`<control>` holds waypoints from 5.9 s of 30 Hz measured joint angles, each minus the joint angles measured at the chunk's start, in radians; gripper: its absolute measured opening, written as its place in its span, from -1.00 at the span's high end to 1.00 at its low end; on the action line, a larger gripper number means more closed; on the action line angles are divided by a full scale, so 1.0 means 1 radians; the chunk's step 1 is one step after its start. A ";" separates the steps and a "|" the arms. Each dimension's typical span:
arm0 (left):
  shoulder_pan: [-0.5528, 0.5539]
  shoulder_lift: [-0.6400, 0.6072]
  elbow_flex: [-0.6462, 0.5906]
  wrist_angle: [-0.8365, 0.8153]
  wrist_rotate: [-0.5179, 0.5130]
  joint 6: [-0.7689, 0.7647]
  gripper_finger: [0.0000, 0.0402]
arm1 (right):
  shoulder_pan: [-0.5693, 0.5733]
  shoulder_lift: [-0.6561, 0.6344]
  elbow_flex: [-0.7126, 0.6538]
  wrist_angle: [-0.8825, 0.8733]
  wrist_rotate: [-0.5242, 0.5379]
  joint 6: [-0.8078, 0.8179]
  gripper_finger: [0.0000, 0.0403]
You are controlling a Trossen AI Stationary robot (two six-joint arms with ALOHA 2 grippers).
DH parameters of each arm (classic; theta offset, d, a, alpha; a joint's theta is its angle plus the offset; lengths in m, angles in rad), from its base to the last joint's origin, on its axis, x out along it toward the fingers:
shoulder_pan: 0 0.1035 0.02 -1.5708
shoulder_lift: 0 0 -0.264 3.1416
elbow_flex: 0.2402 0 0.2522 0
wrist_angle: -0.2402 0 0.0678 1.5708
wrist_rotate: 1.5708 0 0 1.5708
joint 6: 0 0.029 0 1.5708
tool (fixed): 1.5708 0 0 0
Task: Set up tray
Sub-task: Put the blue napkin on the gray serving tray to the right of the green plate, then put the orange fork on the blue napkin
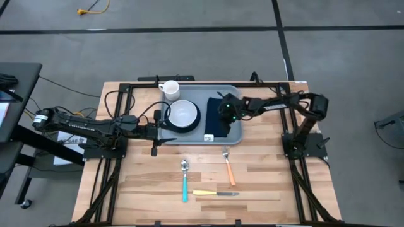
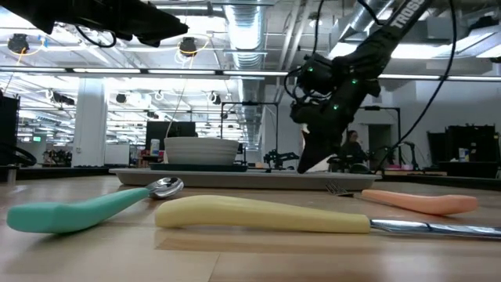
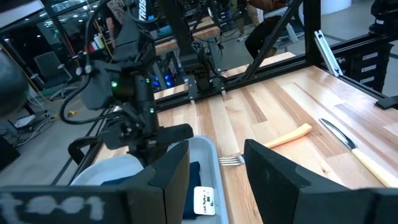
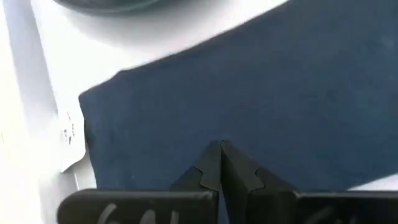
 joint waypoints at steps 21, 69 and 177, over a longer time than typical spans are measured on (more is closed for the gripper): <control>0.000 0.000 0.000 -0.014 -0.007 -0.007 0.28 | -0.017 0.043 0.055 -0.122 0.024 -0.061 1.00; 0.000 -0.055 0.010 -0.219 0.161 -0.131 0.28 | 0.648 -0.227 0.054 -0.270 0.059 0.838 0.52; -0.206 -0.276 0.011 -0.339 0.515 -0.210 0.28 | 0.652 0.087 0.286 -0.577 0.236 1.319 0.52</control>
